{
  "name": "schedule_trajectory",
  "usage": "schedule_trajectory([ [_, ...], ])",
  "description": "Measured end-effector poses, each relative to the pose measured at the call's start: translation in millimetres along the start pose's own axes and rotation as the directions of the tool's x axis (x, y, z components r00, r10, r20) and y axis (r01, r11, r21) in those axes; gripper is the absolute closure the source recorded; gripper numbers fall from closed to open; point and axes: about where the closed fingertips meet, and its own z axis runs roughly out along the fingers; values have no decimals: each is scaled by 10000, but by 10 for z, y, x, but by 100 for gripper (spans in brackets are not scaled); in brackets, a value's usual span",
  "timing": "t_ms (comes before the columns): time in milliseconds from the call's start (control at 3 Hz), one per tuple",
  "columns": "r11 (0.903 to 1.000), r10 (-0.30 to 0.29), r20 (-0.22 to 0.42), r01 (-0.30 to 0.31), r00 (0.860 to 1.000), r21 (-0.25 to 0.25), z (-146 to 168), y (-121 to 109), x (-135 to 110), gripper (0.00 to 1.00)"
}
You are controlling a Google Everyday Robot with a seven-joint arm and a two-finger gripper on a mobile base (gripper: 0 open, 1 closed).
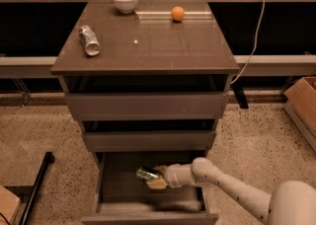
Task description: Place green can into bottom drawer
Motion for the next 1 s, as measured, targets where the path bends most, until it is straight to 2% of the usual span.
schedule_trajectory([
  [667,9925,1077,-731,-1115,9915,-498,380,-83,489,57],
  [1000,9926,1051,-719,-1091,9919,-536,400,-62,480,26],
])
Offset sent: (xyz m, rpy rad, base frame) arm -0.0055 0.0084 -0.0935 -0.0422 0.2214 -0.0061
